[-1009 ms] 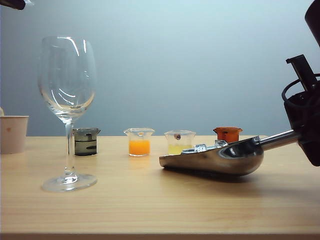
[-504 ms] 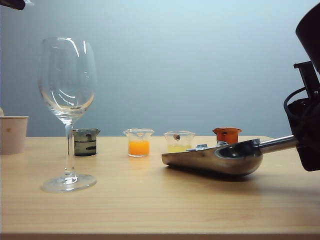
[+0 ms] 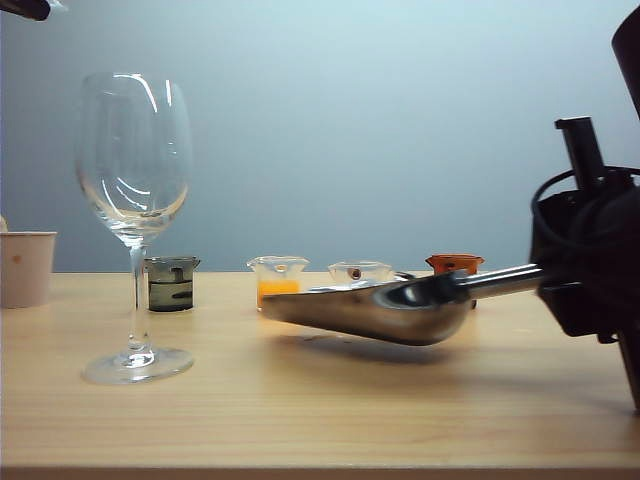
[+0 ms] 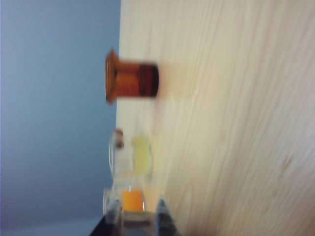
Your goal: Pick up the ice scoop on the desk filled with ice cubes, pour the ice into the goblet, and finally put the scoop back on the table.
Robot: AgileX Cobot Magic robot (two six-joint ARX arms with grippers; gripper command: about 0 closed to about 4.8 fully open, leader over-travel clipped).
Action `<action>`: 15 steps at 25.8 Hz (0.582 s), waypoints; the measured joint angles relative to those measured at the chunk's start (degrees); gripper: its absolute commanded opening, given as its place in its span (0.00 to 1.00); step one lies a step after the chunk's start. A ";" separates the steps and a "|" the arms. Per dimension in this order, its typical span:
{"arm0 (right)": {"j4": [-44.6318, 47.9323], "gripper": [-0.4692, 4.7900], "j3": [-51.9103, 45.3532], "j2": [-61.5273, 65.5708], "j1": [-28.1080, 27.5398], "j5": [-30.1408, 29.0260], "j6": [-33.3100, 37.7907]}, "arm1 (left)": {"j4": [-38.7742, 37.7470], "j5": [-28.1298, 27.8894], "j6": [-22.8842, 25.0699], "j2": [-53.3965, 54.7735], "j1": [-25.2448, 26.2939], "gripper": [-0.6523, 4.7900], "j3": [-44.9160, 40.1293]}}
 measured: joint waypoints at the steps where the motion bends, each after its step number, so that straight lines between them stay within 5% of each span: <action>1: 0.46 0.08 0.00 0.11 0.00 -1.09 -0.50 | 0.04 0.00 0.00 -0.02 0.00 0.11 0.00; 15: 9.55 0.08 -0.13 0.17 0.07 -5.18 -3.67 | 0.00 0.00 0.00 -0.04 0.00 0.11 0.00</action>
